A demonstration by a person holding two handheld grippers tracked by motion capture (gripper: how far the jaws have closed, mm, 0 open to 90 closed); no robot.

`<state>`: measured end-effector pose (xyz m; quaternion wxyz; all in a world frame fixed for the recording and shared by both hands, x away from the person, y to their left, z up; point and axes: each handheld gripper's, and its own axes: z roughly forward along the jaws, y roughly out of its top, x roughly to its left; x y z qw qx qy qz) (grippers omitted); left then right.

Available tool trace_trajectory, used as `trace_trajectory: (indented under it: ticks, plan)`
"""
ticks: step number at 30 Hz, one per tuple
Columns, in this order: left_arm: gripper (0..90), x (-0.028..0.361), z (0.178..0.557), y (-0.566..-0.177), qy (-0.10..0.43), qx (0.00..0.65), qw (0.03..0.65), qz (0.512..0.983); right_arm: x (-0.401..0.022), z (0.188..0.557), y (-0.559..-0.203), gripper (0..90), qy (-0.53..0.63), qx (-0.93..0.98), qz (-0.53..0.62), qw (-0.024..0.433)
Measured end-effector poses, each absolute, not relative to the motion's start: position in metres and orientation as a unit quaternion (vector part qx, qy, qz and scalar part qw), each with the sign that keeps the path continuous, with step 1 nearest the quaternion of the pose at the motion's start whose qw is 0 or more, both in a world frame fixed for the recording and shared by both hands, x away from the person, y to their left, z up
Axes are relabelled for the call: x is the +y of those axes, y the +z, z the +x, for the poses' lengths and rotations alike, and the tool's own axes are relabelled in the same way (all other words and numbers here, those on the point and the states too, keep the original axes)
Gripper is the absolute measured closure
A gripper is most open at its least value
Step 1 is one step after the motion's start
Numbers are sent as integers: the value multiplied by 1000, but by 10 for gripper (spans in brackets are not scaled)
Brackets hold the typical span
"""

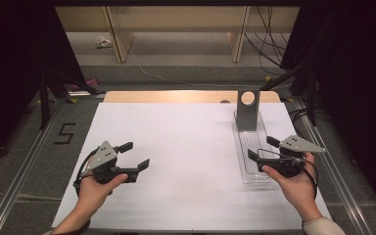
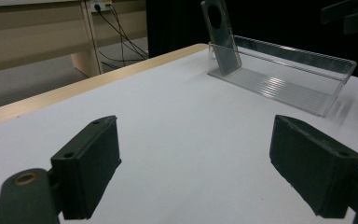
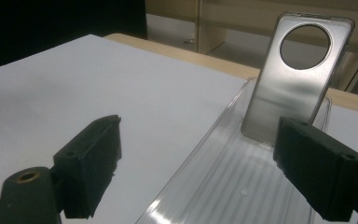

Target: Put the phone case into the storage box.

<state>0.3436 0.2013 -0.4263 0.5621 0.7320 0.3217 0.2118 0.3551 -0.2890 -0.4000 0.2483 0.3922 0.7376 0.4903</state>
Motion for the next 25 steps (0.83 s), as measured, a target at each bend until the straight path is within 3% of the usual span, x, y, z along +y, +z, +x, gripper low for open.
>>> trace_trajectory:
  ticks: [25]
  plan:
    - [156,200,347,-429,211,323,561,733,-295,354,-399,162,502,727,393,255]
